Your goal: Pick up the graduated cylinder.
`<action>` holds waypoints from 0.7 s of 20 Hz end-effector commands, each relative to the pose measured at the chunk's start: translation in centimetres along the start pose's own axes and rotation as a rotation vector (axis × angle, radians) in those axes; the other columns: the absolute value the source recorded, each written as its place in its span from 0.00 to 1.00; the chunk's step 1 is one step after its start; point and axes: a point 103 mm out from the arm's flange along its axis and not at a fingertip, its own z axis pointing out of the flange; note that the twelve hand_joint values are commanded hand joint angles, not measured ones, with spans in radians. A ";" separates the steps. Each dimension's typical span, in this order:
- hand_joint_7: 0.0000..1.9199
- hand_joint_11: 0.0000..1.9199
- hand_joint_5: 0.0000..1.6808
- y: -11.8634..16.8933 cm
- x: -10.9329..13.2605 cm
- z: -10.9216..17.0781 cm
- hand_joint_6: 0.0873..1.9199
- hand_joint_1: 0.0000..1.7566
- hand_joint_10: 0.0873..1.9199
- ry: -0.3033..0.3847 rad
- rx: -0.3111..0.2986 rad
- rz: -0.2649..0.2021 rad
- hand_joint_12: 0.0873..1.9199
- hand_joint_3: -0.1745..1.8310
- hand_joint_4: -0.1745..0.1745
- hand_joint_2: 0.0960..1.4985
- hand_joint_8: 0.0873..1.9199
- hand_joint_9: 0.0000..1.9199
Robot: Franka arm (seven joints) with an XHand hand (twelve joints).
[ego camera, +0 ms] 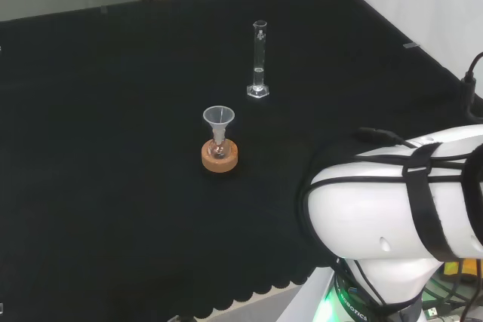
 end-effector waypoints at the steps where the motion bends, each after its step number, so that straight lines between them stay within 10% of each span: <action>1: 0.02 0.09 0.17 0.0 0.0 0.0 0.00 0.11 0.00 -0.008 -0.008 0.000 0.69 0.08 0.43 0.85 0.27 0.26; 14: 0.02 0.09 0.17 1.5 -0.9 2.0 0.00 0.05 0.00 0.008 0.020 0.047 0.69 0.10 0.45 0.91 0.24 0.25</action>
